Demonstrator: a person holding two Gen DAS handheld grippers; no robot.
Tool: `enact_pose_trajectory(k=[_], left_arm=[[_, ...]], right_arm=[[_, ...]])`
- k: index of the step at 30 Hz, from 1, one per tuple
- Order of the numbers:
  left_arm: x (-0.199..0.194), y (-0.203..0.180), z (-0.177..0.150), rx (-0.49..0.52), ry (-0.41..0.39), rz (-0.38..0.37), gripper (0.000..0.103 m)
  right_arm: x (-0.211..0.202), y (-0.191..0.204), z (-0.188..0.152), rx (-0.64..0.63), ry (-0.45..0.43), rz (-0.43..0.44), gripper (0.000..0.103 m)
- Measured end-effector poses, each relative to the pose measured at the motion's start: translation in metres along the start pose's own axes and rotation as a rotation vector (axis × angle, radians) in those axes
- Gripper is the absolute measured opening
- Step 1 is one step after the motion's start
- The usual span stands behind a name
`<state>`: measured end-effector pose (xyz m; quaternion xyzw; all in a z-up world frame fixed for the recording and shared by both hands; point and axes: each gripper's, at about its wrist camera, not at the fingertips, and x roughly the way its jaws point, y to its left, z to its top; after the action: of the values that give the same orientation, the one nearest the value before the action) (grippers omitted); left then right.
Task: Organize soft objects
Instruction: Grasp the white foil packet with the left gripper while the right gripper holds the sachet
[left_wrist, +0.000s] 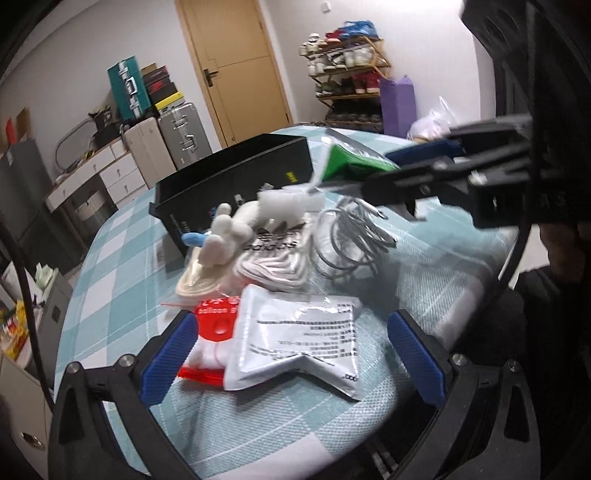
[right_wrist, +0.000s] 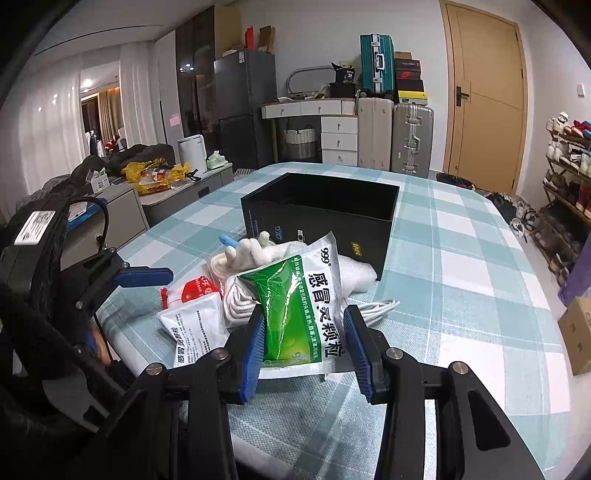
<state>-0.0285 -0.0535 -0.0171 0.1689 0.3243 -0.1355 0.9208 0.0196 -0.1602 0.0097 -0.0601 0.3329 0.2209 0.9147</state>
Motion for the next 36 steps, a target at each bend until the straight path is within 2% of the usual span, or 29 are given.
enact_pose_trajectory(k=[3,10,20,25,32,36], left_arm=[[0.003,-0.003,-0.004,0.021,0.024,0.001,0.100],[-0.001,-0.002,-0.002,0.030,0.020,-0.029,0.088],[-0.007,-0.011,-0.001,0.046,0.021,-0.057,0.078],[-0.010,-0.013,0.000,0.062,0.034,-0.108,0.065],[-0.006,-0.007,0.001,0.018,0.055,-0.135,0.068],[0.000,0.001,0.004,-0.025,0.075,-0.142,0.079]], right_arm=[[0.000,-0.001,0.000,0.001,0.000,0.000,0.042],[0.000,-0.001,0.000,0.000,0.000,0.001,0.042],[0.003,0.000,0.000,0.000,0.003,0.005,0.042],[0.004,0.000,0.001,0.004,0.003,0.005,0.042],[0.003,0.000,0.001,0.004,0.001,0.004,0.042],[0.002,-0.001,0.002,0.005,-0.002,0.003,0.042]])
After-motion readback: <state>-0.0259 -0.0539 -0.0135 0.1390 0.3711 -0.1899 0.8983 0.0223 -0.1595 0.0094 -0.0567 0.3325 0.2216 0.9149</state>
